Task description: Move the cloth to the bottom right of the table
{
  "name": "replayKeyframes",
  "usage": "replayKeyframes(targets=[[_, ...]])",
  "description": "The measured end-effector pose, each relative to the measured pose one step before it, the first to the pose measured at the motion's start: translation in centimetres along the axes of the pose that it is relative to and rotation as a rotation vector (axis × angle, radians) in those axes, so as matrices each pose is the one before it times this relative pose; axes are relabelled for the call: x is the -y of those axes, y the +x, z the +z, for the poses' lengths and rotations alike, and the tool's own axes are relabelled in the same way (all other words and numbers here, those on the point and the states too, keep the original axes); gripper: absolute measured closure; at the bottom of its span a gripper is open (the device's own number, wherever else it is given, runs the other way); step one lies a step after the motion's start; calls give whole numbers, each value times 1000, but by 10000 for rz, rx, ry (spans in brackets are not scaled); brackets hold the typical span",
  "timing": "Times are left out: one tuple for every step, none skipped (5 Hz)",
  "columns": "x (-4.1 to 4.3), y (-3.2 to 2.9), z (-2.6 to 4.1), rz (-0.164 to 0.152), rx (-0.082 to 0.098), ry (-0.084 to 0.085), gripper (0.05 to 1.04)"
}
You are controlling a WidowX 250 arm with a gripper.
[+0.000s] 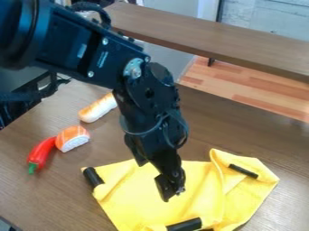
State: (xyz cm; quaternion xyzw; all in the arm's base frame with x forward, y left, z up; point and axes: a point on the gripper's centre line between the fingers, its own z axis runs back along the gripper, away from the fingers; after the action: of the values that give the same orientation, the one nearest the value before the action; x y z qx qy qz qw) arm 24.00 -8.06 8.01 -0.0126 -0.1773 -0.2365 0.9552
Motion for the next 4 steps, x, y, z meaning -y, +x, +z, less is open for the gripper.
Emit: replayKeyframes(targets=[[57, -339, -446, 30, -197, -31, 85], [-898, -544, -1422, 181, -428, 137, 85], [-1060, -138, -1362, 127, -132, 91, 85], [-760, 402, -1425, -173, 279, -59, 85]])
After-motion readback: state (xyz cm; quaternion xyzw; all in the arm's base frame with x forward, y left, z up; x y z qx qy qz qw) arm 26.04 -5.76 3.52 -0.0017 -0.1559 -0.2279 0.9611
